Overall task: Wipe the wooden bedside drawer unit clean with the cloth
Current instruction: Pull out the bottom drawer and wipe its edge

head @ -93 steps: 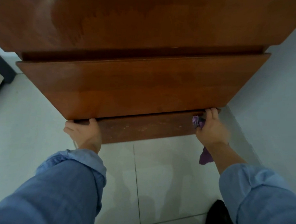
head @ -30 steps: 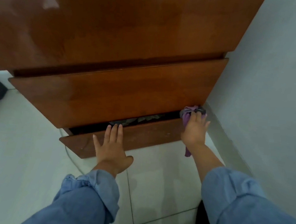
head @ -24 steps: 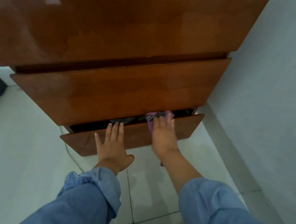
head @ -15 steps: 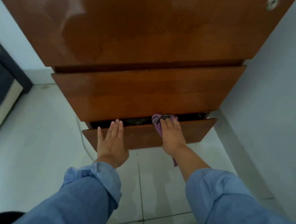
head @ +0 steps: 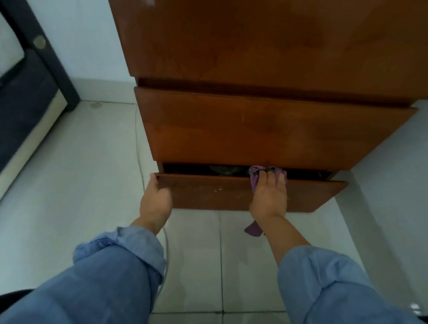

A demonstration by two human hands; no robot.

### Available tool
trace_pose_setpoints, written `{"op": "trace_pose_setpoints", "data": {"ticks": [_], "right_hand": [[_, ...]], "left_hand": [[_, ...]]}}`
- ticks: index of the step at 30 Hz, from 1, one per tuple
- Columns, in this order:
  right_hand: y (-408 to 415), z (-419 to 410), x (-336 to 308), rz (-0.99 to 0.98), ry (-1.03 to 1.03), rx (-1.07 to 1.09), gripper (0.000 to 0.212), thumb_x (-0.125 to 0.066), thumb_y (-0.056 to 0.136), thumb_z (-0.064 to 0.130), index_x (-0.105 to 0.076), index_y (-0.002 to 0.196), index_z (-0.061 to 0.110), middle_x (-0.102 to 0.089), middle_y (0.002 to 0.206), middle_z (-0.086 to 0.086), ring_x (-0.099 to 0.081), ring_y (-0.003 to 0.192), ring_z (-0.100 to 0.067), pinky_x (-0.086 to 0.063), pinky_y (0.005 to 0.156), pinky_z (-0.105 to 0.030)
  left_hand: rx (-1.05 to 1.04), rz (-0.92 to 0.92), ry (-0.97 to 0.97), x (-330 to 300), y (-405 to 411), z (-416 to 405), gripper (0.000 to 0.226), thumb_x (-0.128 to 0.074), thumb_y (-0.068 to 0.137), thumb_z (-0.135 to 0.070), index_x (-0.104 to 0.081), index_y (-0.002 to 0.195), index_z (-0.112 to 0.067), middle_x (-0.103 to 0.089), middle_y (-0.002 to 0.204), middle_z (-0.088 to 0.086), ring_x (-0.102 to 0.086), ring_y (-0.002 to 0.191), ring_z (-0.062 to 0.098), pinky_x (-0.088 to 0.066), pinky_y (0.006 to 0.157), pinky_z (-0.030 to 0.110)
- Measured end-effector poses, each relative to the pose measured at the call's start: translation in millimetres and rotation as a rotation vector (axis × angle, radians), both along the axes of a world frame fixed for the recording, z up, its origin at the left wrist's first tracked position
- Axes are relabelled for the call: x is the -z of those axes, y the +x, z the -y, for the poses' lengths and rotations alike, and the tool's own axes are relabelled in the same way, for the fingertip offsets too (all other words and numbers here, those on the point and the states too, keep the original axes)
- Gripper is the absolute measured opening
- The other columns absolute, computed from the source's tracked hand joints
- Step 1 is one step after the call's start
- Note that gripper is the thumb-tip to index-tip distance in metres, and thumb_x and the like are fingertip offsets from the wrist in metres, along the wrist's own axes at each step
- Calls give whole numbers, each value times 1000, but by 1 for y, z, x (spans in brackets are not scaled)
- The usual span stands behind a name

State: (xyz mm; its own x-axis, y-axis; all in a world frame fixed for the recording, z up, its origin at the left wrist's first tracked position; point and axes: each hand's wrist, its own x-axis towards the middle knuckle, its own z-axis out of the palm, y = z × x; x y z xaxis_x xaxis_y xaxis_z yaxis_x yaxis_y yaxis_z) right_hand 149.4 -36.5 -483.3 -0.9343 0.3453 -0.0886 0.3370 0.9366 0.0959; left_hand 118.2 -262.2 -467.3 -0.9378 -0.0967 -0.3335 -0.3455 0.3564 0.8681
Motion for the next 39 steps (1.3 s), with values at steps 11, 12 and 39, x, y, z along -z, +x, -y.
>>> {"op": "trace_pose_setpoints", "data": {"ticks": [11,12,39], "right_hand": [[-16,123,-11,-10,-42,-359,73,-53,88,18,-14,149,5,-17,156,-15,-6,145,-36,0,120,-45],[-18,132,-12,-30,-57,-384,74,-55,87,18,-15,149,7,-17,155,-14,-6,145,-35,0,120,-44],[-38,117,-104,-743,-243,-732,52,-62,81,-4,-53,131,7,-54,135,-12,-42,131,-32,-34,109,-39]], "left_hand": [[-240,158,315,0,-23,11,35,-30,104,-19,-57,82,-15,-55,77,-1,-48,69,8,-41,53,9],[-229,167,359,-2,-23,13,36,-29,103,-14,-57,80,-14,-54,76,-3,-48,68,6,-38,48,6],[-204,165,387,-20,-14,10,34,-30,95,-20,-60,85,-7,-61,91,17,-55,80,25,-41,70,31]]}}
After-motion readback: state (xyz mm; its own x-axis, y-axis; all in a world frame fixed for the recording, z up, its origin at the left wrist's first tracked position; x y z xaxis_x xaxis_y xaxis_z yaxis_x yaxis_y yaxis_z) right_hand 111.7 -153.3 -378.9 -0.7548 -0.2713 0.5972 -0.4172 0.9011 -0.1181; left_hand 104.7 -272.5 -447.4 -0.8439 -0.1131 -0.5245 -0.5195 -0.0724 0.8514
